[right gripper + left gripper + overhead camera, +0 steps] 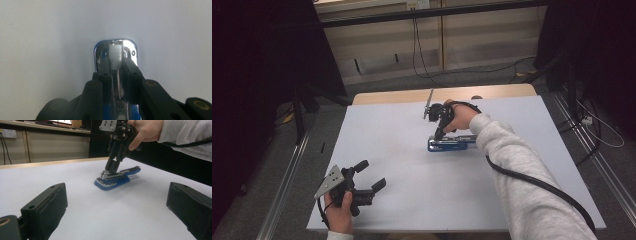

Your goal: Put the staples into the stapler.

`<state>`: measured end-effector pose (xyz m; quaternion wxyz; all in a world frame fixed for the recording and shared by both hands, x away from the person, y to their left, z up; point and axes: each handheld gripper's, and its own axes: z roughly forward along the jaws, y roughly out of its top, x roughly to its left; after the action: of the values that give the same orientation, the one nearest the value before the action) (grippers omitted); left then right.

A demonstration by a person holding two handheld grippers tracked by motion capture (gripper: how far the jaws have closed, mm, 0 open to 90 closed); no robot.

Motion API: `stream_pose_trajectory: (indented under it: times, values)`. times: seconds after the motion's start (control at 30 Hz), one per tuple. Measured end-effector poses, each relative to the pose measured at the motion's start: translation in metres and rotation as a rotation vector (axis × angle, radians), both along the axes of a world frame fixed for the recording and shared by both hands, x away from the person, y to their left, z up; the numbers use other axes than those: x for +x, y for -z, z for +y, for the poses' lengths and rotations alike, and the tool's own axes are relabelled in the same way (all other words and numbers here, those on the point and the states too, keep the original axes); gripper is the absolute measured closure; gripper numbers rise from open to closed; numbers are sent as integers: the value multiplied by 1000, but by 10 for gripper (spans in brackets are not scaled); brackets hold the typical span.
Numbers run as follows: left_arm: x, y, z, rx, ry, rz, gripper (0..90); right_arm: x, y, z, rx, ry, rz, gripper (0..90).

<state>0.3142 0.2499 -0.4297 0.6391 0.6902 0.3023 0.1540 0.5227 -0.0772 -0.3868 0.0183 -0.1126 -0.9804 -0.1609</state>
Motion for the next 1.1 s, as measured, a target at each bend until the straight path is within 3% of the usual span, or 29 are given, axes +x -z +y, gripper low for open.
stream_pose_trajectory:
  times: [1.1]
  values:
    - [0,0,-1,3,1,0,33,2,2,1,-1,-17,-5,786]
